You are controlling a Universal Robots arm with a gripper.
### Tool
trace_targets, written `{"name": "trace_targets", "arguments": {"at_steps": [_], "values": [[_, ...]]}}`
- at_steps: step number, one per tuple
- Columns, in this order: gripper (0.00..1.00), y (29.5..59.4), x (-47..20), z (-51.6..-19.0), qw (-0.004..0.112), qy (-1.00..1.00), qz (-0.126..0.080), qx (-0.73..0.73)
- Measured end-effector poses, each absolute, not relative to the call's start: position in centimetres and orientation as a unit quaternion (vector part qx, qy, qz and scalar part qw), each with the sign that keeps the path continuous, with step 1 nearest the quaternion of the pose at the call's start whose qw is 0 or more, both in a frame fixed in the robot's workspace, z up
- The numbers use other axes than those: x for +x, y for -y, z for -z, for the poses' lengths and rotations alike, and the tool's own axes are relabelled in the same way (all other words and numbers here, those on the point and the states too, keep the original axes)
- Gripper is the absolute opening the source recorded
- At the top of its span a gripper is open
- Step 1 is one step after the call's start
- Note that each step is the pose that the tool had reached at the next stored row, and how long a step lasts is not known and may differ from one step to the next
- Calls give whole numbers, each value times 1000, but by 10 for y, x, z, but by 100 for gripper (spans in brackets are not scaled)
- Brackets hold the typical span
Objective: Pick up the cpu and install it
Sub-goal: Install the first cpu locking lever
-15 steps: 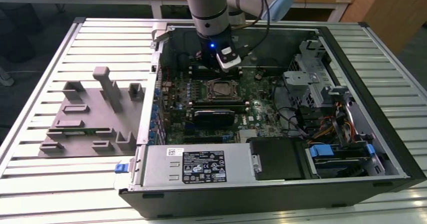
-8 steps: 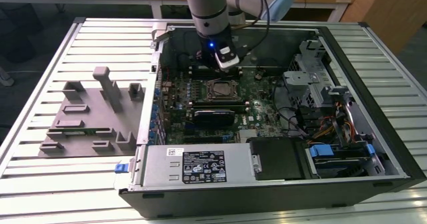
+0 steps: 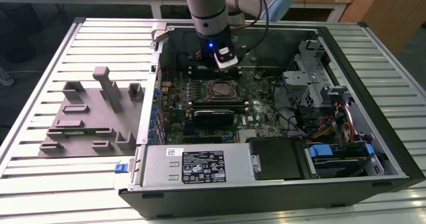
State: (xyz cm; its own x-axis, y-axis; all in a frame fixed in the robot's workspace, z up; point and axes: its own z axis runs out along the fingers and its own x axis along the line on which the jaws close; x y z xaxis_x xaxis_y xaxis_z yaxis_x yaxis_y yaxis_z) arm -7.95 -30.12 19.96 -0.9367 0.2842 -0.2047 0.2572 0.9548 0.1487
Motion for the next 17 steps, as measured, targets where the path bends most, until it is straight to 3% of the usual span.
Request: {"name": "trace_targets", "arguments": {"at_steps": [17], "values": [[11, 296, -81, -196, 115, -975, -55, 179]]}}
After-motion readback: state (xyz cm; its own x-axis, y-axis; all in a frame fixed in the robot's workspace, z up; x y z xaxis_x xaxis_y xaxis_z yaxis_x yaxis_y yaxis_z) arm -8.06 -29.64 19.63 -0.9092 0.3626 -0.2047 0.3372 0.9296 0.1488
